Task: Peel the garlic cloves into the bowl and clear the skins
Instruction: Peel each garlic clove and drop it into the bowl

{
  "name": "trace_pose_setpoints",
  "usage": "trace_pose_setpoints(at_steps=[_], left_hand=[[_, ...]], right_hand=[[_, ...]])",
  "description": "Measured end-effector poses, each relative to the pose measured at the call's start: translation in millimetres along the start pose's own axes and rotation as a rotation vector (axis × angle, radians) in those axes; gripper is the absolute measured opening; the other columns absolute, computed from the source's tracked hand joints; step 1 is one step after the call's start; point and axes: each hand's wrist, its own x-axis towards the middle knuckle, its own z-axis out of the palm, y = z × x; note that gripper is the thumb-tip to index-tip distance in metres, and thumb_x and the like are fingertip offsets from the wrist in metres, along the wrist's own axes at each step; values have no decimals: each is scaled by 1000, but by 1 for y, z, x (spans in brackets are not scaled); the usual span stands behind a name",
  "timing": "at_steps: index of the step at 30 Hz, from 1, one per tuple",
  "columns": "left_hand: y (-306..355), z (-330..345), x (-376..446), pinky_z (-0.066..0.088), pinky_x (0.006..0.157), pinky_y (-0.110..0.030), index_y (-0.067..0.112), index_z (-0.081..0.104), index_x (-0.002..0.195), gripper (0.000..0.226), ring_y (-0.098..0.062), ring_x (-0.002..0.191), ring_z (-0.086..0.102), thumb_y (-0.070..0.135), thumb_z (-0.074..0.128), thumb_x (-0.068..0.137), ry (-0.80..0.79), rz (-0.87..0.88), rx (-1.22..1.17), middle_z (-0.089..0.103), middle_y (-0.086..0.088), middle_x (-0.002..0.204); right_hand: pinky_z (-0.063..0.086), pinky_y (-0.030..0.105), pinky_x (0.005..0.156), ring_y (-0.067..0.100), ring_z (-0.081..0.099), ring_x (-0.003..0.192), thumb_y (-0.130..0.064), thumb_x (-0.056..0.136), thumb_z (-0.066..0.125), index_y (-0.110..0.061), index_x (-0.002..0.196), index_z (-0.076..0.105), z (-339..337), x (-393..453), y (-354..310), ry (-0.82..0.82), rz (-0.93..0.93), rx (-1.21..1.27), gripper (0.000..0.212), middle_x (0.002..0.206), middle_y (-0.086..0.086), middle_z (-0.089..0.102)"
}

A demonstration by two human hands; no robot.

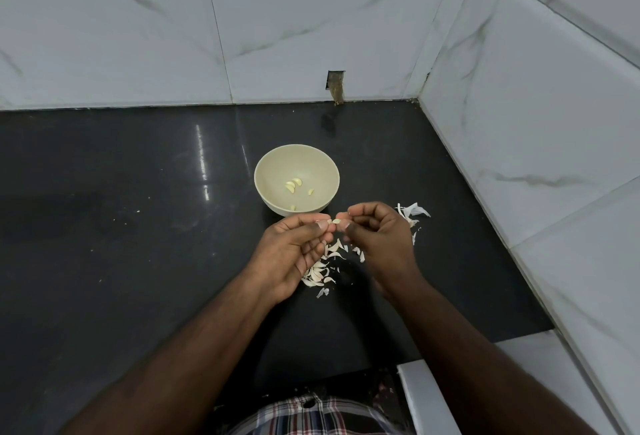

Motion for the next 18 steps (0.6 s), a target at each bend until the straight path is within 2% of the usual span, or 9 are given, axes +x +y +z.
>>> trace_pose_setpoints(at_steps=[4,6,9,12,15,18], left_hand=[[-1,2,2,54,57,-17,4,69,97,11,-12,66,65,-4,65,91,13,25,84,70,-11,82],[-4,6,3,51,56,-17,4,67,96,12,-12,64,61,-6,65,90,36,64,186,68,-12,79],[-8,13,5,47,55,-19,1,71,93,5,-13,61,55,-1,67,90,40,137,335,62,-15,74],[-10,20,8,44,59,-23,5,76,97,10,-14,60,49,2,67,92,29,197,421,57,-15,72],[-11,21,11,46,63,-27,12,78,102,17,-16,64,50,3,70,90,36,238,496,63,-6,70],[-11,23,12,47,61,-25,15,80,94,12,-14,62,52,7,74,88,50,273,561,63,1,63]], right_hand=[[56,27,63,17,65,67,12,80,71,-9,86,65,-3,2,-2,8,-32,-16,23,87,11,74],[56,26,66,14,67,72,12,78,72,-7,88,65,-7,3,-3,40,-67,-61,22,87,9,74],[56,23,70,11,68,78,11,78,73,-4,91,66,-14,4,-5,50,-110,-146,21,91,10,74],[58,26,75,15,69,81,9,77,75,-2,92,66,-21,6,-6,60,-125,-171,21,91,10,74],[59,30,78,17,70,83,6,78,76,-2,95,66,-28,7,-7,61,-133,-230,21,90,7,75],[59,29,77,18,71,85,0,80,78,-8,94,67,-33,8,-8,55,-157,-318,19,89,4,75]])
